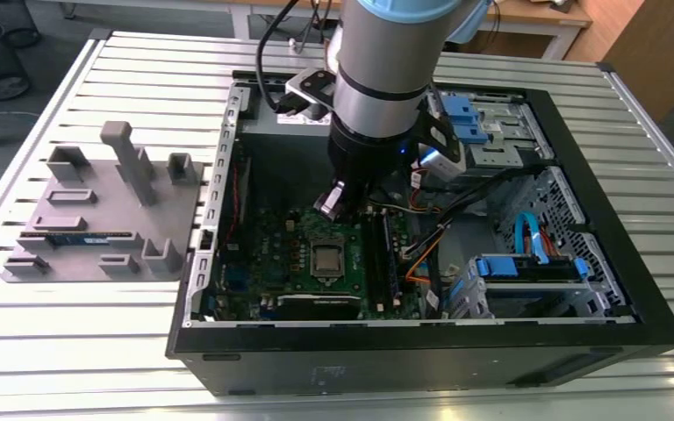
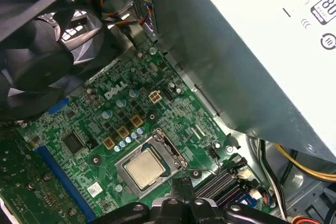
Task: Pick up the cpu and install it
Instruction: 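Close the cpu cover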
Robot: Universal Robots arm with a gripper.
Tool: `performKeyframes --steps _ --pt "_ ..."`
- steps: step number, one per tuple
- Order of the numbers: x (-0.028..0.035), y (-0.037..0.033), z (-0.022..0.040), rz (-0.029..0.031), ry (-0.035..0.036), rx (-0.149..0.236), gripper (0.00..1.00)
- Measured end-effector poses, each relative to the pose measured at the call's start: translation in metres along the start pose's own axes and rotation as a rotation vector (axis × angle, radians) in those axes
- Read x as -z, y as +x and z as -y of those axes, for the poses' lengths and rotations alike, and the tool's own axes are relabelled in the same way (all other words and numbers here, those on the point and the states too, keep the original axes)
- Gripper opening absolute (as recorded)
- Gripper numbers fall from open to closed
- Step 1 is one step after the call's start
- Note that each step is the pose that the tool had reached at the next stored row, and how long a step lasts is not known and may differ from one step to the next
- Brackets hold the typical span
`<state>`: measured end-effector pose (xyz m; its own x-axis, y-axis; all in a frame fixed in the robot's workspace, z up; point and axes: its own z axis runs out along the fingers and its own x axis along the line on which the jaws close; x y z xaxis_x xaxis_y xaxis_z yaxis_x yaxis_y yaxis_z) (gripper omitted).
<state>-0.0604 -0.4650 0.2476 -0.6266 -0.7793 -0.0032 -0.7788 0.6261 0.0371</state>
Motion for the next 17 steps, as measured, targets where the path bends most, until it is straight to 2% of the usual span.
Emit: performKeyframes --steps 9,17 --pt "-0.0001 0.0000 0.0000 -0.0056 -0.0073 0.000 0.11" --pt "-0.0004 0.0068 -0.0018 -0.0027 -0.0075 0.000 0.11"
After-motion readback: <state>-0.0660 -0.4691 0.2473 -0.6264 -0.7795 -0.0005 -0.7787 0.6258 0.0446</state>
